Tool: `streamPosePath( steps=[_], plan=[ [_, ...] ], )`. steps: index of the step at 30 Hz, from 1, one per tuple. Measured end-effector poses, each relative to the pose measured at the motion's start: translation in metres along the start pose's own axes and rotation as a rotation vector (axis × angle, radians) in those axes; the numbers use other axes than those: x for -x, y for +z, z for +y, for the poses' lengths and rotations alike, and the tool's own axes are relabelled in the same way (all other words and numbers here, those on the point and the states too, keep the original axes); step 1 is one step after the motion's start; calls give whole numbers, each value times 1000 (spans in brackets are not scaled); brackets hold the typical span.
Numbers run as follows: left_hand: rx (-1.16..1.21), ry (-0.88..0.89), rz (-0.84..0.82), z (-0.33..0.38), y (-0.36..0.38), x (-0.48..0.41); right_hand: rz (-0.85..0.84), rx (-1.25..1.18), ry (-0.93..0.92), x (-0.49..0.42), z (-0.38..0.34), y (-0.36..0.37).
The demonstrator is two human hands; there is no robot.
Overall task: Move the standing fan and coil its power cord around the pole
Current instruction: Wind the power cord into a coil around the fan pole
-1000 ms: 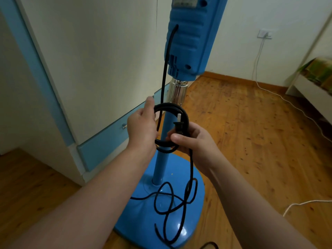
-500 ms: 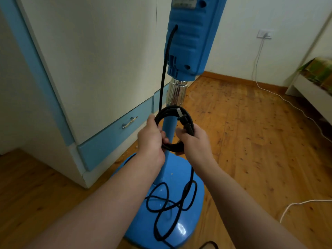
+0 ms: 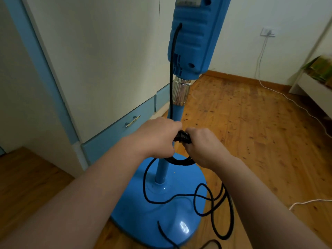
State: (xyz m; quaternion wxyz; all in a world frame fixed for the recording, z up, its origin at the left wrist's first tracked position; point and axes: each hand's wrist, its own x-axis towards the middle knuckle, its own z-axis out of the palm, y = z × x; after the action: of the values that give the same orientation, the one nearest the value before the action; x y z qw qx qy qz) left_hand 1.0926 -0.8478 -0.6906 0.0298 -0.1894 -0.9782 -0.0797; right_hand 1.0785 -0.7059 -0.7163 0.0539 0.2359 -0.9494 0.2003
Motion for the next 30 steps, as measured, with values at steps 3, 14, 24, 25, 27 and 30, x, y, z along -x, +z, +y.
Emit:
streamPosePath(
  steps=[3, 14, 24, 25, 27, 30],
  plan=[
    [-16, -72, 165, 6, 2, -1, 16, 41, 10, -3, -7, -6],
    [83, -114, 228, 6, -2, 0, 99, 49, -78, -6, -25, -10],
    [658, -340, 568, -1, 5, -1, 280, -514, 160, -7, -9, -3],
    [760, -383, 584, 0, 6, -2, 292, -598, 164, -7, -10, -3],
    [1038, -472, 620, 4, 8, -3, 323, -770, 145, -5, -12, -3],
    [1475, -617, 638, 11, 15, -6, 363, -984, 131, -3, -18, -2]
  ],
)
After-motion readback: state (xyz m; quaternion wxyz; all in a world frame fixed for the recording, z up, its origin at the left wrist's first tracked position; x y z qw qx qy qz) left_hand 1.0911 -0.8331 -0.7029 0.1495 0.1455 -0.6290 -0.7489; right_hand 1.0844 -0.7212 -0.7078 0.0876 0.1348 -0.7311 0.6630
